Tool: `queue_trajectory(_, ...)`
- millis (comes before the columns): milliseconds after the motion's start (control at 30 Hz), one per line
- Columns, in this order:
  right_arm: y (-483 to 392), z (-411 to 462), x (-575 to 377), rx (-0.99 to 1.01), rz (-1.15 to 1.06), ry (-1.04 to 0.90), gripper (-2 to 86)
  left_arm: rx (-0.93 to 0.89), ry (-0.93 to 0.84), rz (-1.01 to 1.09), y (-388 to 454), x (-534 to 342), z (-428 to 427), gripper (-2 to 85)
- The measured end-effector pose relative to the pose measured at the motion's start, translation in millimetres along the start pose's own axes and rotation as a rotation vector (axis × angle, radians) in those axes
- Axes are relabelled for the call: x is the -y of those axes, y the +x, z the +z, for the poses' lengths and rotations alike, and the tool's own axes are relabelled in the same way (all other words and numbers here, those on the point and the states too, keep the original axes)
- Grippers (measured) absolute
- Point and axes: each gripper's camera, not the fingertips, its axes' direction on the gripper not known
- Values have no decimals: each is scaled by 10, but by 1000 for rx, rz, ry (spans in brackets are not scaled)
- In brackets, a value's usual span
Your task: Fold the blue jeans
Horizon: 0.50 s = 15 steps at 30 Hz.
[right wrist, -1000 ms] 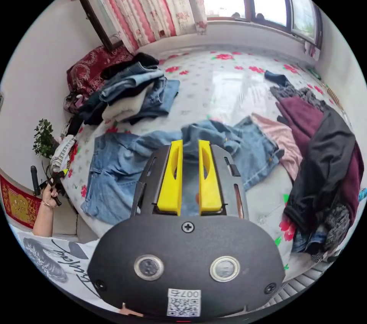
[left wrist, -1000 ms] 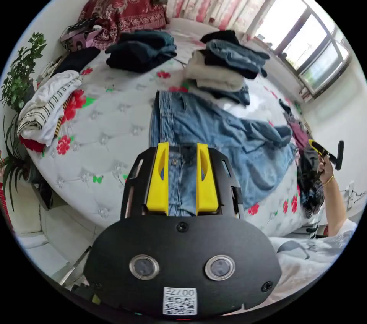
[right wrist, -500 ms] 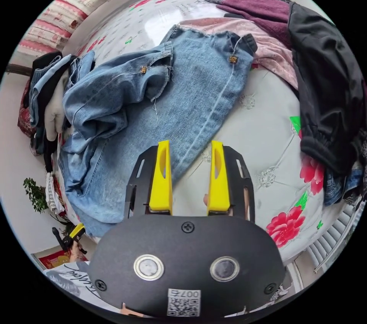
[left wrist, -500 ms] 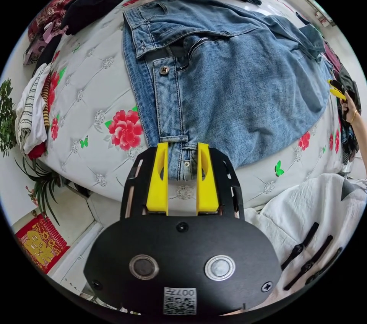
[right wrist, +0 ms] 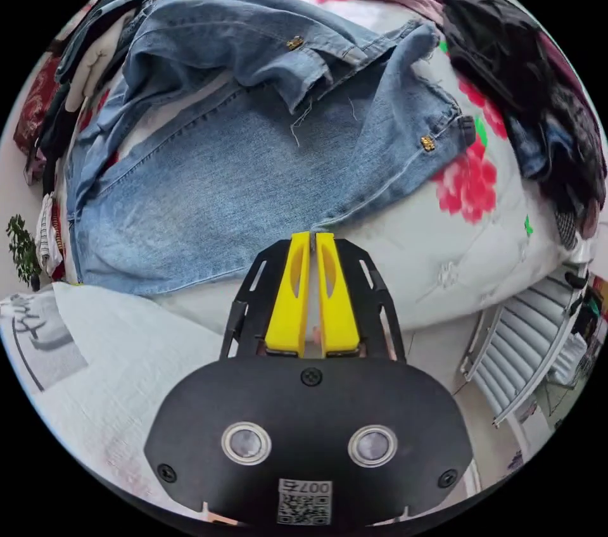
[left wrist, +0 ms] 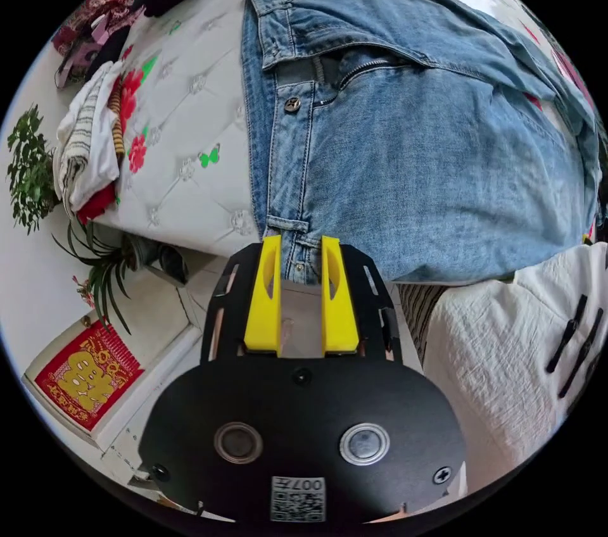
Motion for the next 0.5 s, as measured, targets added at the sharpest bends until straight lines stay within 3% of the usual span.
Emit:
queue_trajectory(100,79,-417,-290,54,-29,174,13,27,-3,-22,-168,-175,-142,86)
queue_trajectory(233,-20,-713,98,123,-161,249,13,153,207,-35,-267,-28,-761,67)
queue_trajectory(267,-60,-777,252,197,-215,236,10,135,263,-29,-251,107,-917,67)
queue_trajectory(400,-103,-763,475,542,-454,-116,7,77,352,65,-29,570,-1161,71)
queue_trajectory(467,-14,-884,375,487,-440,-74,13,97,345,140,185,867,-1100,68)
queue_trajectory(500,55,-1048,302,405,-408,51,22,103,335,152,235,940,-1066,67)
